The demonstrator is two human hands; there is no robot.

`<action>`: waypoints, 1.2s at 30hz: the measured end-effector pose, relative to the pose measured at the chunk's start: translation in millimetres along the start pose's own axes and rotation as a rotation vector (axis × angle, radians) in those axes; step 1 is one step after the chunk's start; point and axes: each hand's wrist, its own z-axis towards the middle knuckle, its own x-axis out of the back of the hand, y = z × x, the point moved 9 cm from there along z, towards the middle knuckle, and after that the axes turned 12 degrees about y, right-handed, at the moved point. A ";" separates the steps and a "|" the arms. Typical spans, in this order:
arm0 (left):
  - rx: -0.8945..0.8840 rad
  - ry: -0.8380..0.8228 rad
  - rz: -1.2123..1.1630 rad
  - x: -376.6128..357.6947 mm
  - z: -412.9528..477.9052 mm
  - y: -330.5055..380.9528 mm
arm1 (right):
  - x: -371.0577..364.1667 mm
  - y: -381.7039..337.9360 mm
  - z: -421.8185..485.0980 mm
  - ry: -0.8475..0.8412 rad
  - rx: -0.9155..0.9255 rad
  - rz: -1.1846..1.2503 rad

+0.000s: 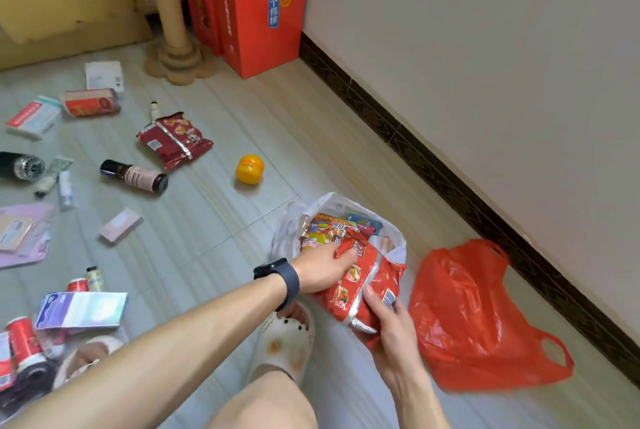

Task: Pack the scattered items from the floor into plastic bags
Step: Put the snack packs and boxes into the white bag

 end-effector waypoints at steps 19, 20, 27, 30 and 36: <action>-0.951 0.071 1.323 4.6 -26.6 -33.5 | -14.0 -30.0 -10.4 0.159 0.485 -0.387; -0.980 0.072 1.311 7.9 -30.1 -28.9 | -17.1 -32.9 -10.8 0.151 0.493 -0.382; -1.007 0.173 1.276 40.0 -48.3 -14.4 | -37.7 -47.4 -2.7 -0.017 0.601 -0.619; -0.963 0.168 1.283 44.1 -45.4 -14.1 | -54.6 -22.9 6.3 -0.136 0.649 -0.976; -0.808 0.111 1.360 39.5 -48.0 -27.4 | -71.9 -18.4 15.8 -0.120 0.783 -1.368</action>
